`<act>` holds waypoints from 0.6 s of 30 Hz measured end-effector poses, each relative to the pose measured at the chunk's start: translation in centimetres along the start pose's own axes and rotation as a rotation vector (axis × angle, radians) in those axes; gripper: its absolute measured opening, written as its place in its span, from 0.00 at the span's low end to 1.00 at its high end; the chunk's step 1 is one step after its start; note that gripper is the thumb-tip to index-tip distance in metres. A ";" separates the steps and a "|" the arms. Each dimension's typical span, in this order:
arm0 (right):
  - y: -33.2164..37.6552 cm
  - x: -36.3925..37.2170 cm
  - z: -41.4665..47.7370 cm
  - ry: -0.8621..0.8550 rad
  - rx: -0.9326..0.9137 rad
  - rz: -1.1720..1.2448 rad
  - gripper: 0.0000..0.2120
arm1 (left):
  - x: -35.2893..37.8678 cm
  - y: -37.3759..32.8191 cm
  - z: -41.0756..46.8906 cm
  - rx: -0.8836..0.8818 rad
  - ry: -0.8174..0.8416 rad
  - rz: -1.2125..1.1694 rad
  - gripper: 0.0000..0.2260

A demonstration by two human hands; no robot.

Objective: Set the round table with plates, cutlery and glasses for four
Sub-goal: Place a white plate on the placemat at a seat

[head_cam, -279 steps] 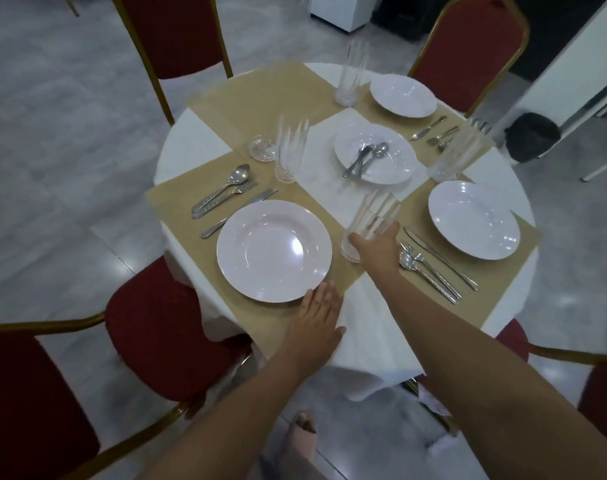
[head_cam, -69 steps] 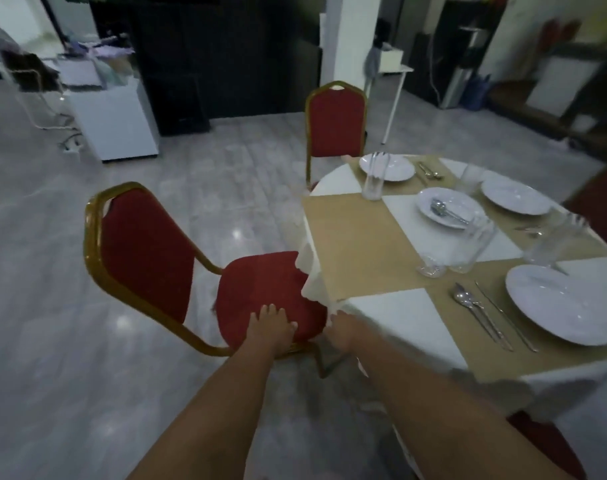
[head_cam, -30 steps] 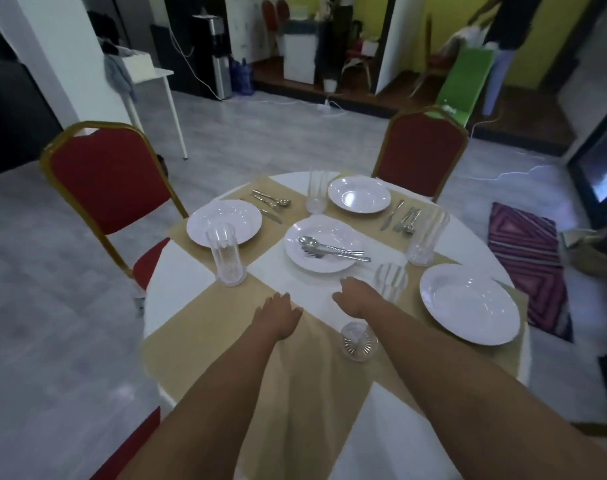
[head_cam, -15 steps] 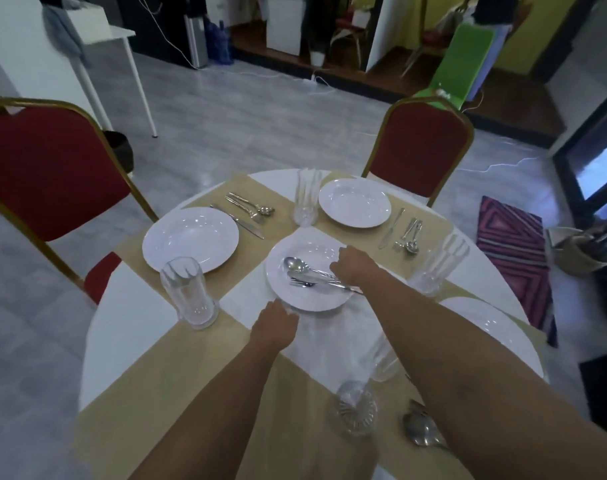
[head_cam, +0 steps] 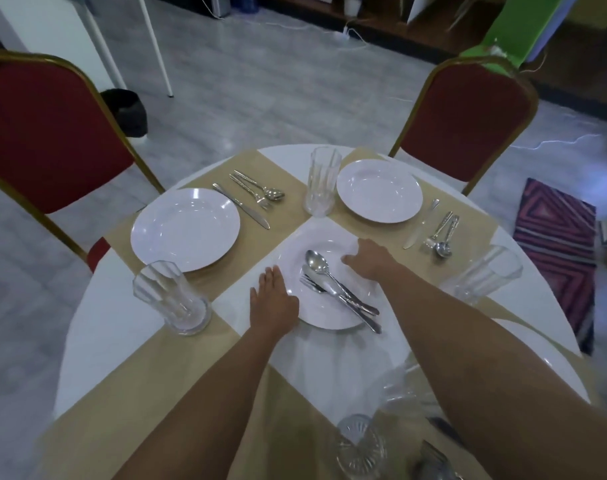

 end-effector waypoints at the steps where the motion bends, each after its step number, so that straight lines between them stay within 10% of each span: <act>1: 0.0 0.1 0.0 -0.014 0.007 -0.005 0.33 | -0.2 0.0 0.4 0.001 0.002 -0.001 0.31; 18: -3.2 4.3 -3.4 -0.039 0.374 0.395 0.32 | -0.3 1.0 -2.6 -0.236 -0.322 -0.618 0.35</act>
Point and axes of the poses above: each hand's wrist, its own z-axis towards the middle knuckle, its own x-axis out of the palm, y = z × x, the point moved 10 cm from there along z, towards the middle knuckle, and after that the axes turned 10 degrees about x, right-handed, at the moved point
